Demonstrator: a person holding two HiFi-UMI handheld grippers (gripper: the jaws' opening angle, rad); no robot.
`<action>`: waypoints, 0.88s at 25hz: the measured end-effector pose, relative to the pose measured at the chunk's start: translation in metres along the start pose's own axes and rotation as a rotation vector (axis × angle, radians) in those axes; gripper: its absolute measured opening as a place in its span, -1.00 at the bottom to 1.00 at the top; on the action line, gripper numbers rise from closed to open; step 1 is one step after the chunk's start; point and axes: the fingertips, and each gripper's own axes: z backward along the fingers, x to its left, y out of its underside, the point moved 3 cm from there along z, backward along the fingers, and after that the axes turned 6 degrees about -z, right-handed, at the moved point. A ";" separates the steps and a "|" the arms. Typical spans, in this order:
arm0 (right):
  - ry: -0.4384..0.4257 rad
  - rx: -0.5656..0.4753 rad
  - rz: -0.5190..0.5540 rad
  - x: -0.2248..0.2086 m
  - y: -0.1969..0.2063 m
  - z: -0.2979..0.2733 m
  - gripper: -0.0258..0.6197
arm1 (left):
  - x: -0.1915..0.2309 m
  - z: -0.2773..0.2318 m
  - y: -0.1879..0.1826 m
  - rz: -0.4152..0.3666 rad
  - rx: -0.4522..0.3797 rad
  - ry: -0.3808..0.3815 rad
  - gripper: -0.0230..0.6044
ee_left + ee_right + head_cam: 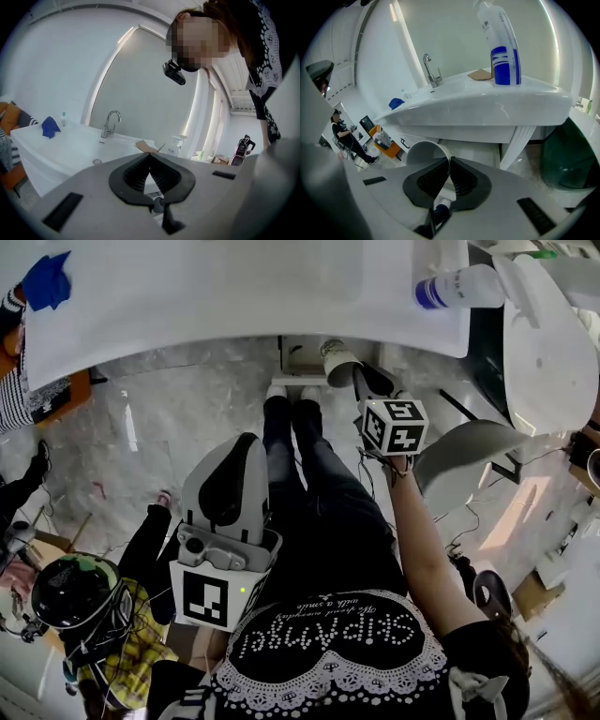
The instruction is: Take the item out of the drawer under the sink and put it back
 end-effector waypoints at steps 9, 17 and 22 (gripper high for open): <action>0.021 0.082 0.038 -0.012 0.012 -0.026 -0.83 | 0.001 -0.001 0.004 0.023 0.000 -0.015 -0.91; 0.050 0.164 0.092 -0.020 0.021 -0.054 -0.83 | 0.004 -0.003 0.012 0.051 0.015 -0.038 -0.91; 0.073 0.212 0.117 -0.030 0.024 -0.066 -0.83 | 0.007 -0.004 0.015 0.068 0.021 -0.056 -0.91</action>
